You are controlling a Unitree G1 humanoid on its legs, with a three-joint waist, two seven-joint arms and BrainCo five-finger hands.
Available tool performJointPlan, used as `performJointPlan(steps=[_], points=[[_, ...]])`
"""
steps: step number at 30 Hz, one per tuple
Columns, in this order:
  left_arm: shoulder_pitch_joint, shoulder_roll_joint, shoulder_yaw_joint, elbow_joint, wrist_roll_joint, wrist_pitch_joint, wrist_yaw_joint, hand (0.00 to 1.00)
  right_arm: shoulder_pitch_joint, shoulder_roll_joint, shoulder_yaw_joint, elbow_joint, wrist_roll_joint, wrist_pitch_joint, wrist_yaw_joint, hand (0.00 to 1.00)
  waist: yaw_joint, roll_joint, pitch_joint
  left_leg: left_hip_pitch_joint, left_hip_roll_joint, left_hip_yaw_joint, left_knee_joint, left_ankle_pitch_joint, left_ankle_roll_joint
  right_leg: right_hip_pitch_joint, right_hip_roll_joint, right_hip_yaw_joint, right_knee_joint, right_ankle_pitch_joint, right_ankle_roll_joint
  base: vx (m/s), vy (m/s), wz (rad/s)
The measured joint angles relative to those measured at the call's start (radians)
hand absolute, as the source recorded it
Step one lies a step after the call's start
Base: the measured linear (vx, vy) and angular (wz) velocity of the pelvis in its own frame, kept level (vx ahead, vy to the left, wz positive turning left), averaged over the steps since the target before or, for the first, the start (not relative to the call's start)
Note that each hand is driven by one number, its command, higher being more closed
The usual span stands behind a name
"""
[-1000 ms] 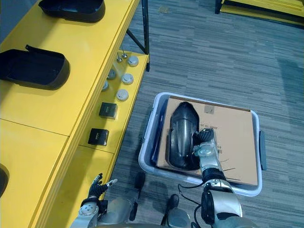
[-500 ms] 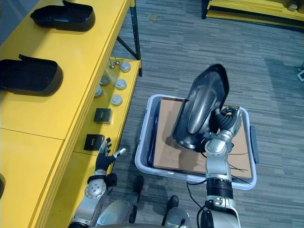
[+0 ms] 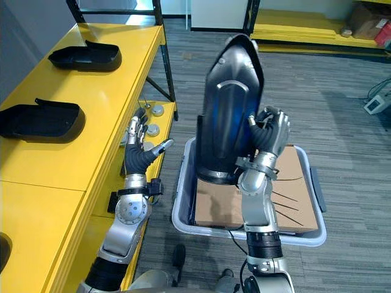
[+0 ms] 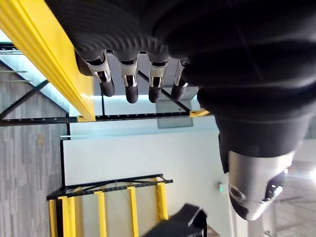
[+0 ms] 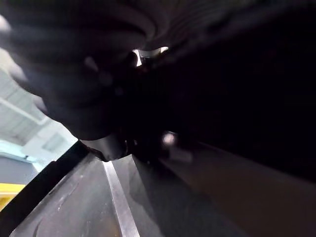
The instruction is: Walk over and take plastic housings, then place them on the shelf
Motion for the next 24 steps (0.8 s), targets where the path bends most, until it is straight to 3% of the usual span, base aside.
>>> performJointPlan(steps=[4, 10, 11, 17, 24], points=[[-0.04, -0.009, -0.057, 0.002, 0.048, 0.015, 0.006, 0.0, 0.01, 0.027, 0.075, 0.0, -0.001, -0.02, 0.026, 1.0, -0.001, -0.001, -0.008, 0.0, 0.001, 0.006, 0.0, 0.0, 0.0, -0.003, 0.0, 0.006, -0.001, 0.007, 0.004, -0.02, 0.007, -0.04], [-0.053, -0.019, -0.056, 0.067, 0.093, 0.043, 0.024, 0.0, 0.037, 0.046, 0.076, -0.001, 0.001, -0.02, 0.032, 1.0, 0.001, -0.007, -0.045, -0.002, 0.0, 0.012, 0.0, 0.0, 0.0, -0.003, 0.001, 0.018, -0.009, 0.015, 0.007, 0.0, 0.0, -0.02], [-0.055, -0.018, -0.056, 0.077, 0.101, 0.045, 0.028, 1.0, 0.037, 0.045, 0.076, -0.001, 0.002, -0.019, 0.031, 1.0, 0.001, -0.008, -0.047, -0.002, 0.001, 0.016, 0.0, 0.0, 0.0, -0.003, 0.001, 0.026, -0.013, 0.019, 0.007, -0.02, 0.005, -0.09], [-0.072, -0.012, -0.056, 0.143, 0.085, 0.044, 0.044, 1.0, 0.049, 0.018, 0.076, -0.001, 0.021, -0.015, 0.027, 1.0, 0.0, -0.012, -0.072, -0.002, 0.002, 0.026, 0.0, 0.0, 0.0, -0.007, 0.001, 0.032, -0.015, 0.025, 0.006, -0.02, 0.006, -0.06], [-0.068, 0.026, -0.061, 0.222, -0.032, 0.041, 0.034, 1.0, 0.05, -0.012, 0.113, -0.005, 0.043, -0.005, 0.02, 1.0, 0.0, -0.016, -0.099, -0.002, 0.005, 0.027, -0.001, 0.0, 0.0, -0.009, 0.005, 0.038, -0.015, 0.026, 0.005, -0.01, 0.0, -0.01]])
